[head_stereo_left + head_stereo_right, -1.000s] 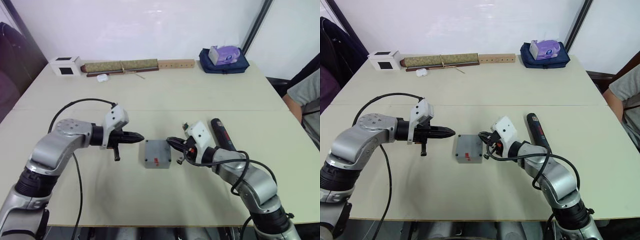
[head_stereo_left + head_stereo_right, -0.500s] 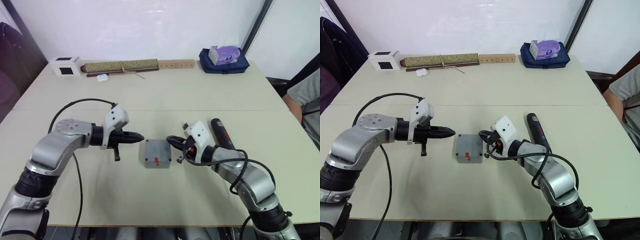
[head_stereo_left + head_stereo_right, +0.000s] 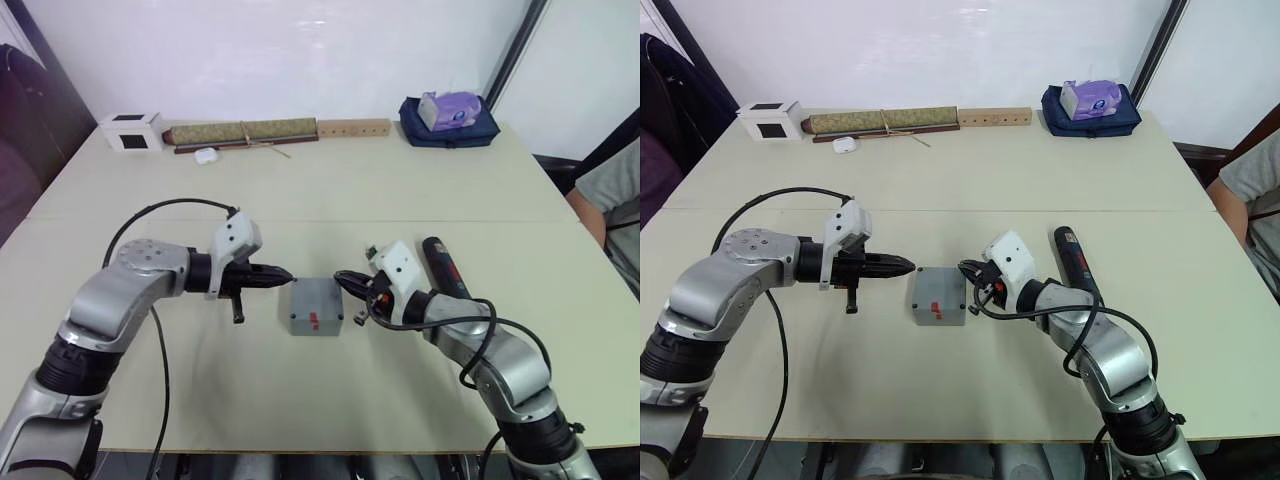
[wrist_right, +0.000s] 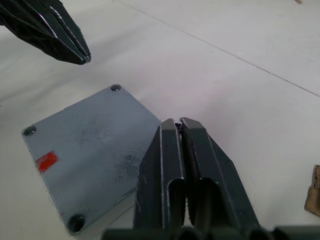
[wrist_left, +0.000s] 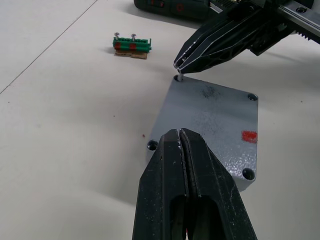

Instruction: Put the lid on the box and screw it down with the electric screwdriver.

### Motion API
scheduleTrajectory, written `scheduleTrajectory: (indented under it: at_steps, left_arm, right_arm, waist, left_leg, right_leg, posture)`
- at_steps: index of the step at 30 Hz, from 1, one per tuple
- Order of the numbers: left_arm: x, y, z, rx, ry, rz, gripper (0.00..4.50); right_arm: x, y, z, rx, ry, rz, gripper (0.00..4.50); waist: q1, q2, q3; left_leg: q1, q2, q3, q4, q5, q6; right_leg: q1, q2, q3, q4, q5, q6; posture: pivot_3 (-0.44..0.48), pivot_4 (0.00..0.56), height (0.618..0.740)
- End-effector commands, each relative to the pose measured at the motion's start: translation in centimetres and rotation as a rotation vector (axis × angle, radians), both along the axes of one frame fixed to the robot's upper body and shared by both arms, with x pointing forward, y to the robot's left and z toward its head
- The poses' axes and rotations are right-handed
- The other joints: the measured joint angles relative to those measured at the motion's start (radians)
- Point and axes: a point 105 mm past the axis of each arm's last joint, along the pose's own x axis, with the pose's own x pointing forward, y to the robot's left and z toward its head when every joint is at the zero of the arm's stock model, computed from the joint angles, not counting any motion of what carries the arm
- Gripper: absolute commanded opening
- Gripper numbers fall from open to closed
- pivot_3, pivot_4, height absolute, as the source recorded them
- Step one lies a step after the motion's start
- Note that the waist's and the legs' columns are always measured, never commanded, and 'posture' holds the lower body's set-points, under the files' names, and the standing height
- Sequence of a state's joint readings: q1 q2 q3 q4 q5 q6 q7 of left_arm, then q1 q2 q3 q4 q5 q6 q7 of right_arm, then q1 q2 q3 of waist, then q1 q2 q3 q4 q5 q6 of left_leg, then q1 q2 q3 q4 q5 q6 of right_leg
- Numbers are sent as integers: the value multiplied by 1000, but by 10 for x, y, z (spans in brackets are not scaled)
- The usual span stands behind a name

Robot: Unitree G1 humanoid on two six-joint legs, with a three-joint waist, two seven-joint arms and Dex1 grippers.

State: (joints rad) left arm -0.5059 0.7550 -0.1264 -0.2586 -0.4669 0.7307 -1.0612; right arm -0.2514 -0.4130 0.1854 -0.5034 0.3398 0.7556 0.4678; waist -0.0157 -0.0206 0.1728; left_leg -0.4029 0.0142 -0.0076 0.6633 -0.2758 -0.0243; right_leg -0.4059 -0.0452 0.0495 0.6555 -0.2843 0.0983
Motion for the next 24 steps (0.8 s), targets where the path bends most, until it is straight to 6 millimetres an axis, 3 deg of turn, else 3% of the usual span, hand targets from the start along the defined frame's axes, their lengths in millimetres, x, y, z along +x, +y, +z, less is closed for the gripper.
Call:
scheduleTrajectory:
  at_steps: [1, 16, 19, 24]
  left_arm:
    - [-1, -3, 8, -7, -45, -14, 0]
    - [0, -2, 9, -2, -50, -13, 0]
    - [1, -3, 10, -4, -51, -15, 0]
    - [1, -5, 10, -11, -53, -18, 0]
  right_arm:
    - [1, -2, 11, 12, -47, -2, 13]
    - [-5, 0, -5, -72, -39, 34, 13]
    - [-3, -1, -5, -79, -46, 31, 753]
    - [-2, -6, -1, -83, -50, 25, 2640]
  waist:
    - [0, 0, 0]
    - [0, 0, 0]
    - [0, 0, 0]
    - [0, 0, 0]
  left_leg:
    - [0, 0, 0, 0, 0, 0]
    - [0, 0, 0, 0, 0, 0]
    - [0, 0, 0, 0, 0, 0]
    - [0, 0, 0, 0, 0, 0]
  right_leg:
    - [0, 0, 0, 0, 0, 0]
    - [0, 0, 0, 0, 0, 0]
    - [0, 0, 0, 0, 0, 0]
    - [0, 0, 0, 0, 0, 0]
  posture:
    - [0, 150, 740]
    - [0, 150, 740]
    - [0, 150, 740]
    - [0, 150, 740]
